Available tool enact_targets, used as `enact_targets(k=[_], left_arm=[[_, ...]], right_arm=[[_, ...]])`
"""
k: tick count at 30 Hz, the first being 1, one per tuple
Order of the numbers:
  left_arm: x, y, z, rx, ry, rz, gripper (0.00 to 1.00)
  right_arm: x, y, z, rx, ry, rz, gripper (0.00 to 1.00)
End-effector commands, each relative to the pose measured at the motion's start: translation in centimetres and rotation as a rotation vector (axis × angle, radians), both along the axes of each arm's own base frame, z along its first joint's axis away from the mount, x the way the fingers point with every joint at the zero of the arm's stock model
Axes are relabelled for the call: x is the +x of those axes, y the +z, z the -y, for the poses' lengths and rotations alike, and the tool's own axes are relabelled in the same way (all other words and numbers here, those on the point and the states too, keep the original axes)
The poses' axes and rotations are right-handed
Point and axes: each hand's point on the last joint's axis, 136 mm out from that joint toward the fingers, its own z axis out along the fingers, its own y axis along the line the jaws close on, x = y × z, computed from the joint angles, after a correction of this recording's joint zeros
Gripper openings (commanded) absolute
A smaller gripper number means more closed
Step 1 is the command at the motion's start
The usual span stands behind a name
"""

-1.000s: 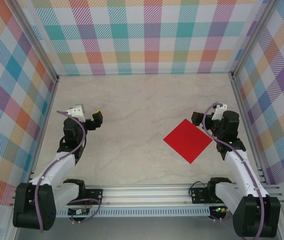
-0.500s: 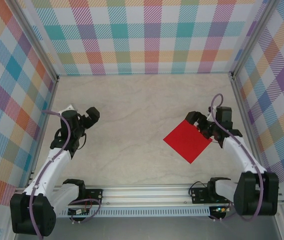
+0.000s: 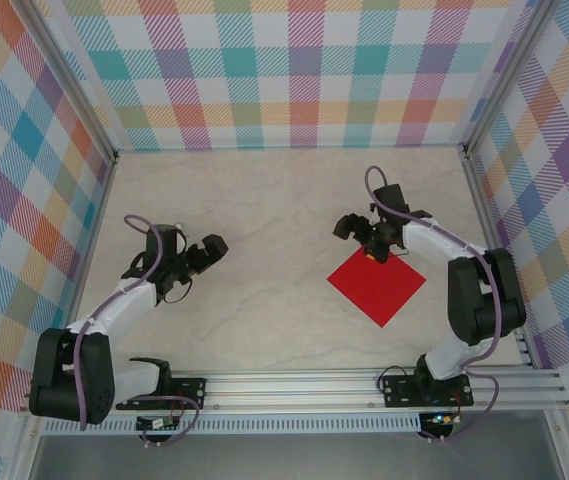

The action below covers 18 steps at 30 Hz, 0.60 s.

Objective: Fold a paper plane with a square sheet of paper (pick it up from the middle)
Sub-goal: Rotate the square sheet of paper at the center of the table.

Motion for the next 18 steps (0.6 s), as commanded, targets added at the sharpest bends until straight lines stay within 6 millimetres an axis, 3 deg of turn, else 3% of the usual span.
enact_targets(k=[1, 5, 7, 18], left_arm=[[0.3, 1.5, 1.6, 0.01, -0.095, 0.037, 1.0], [0.1, 1.1, 2.2, 0.024, -0.128, 0.024, 1.0], [0.0, 0.9, 2.4, 0.029, -0.14, 0.018, 1.0], [-1.5, -0.5, 2.1, 0.068, -0.143, -0.024, 1.0]], right_arm=[[-1.2, -2.2, 1.5, -0.098, -0.081, -0.117, 0.96], [-1.8, -3.9, 1.6, -0.132, -0.095, -0.159, 0.96], [-1.8, -4.6, 0.7, -0.12, -0.048, -0.176, 0.96], [-3.4, -6.2, -10.2, -0.033, 0.491, -0.125, 0.95]])
